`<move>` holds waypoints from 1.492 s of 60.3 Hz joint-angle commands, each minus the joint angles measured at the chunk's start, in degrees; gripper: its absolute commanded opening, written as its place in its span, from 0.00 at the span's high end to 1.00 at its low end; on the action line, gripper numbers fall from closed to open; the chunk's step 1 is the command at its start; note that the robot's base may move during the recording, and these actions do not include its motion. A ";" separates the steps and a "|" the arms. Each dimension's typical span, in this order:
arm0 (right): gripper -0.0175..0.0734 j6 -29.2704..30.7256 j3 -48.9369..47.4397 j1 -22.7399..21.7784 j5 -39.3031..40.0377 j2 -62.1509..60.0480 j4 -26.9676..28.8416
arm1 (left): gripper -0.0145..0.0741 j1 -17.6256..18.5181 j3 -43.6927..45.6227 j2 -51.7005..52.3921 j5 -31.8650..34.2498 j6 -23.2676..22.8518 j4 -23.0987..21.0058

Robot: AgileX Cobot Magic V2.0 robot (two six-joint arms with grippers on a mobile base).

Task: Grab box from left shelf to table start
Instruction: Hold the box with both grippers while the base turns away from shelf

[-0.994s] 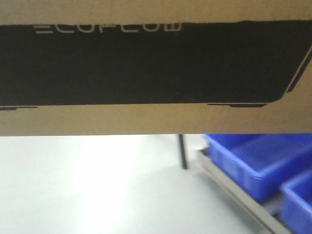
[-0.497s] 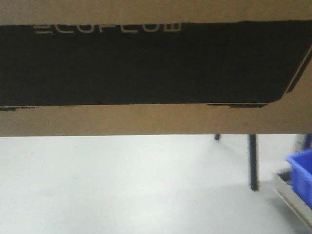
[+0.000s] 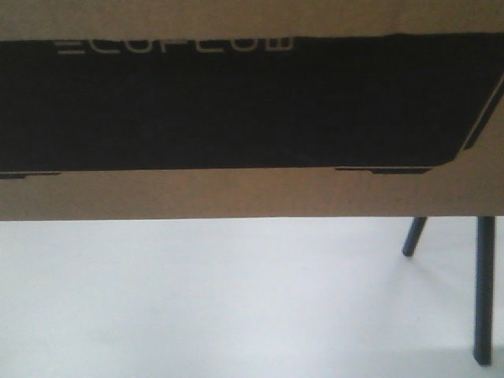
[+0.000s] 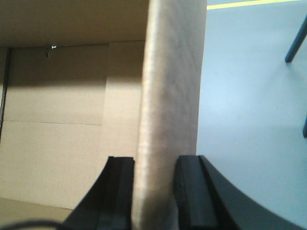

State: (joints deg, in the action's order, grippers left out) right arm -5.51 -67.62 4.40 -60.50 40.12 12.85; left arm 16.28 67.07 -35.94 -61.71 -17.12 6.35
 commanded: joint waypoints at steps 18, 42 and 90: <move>0.78 0.31 -1.64 -0.57 6.76 0.15 -6.13 | 0.93 -0.14 2.16 0.65 9.37 -2.34 3.02; 0.78 0.31 -1.64 -0.57 6.76 0.15 -6.13 | 0.93 -0.14 2.16 0.65 9.37 -2.34 3.02; 0.78 0.31 -1.64 -0.57 6.76 0.15 -6.13 | 0.93 -0.14 2.16 0.65 9.37 -2.34 3.02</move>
State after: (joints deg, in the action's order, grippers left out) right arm -5.51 -67.62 4.40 -60.59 40.12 12.85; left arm 16.28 67.07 -35.94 -61.93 -17.12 6.27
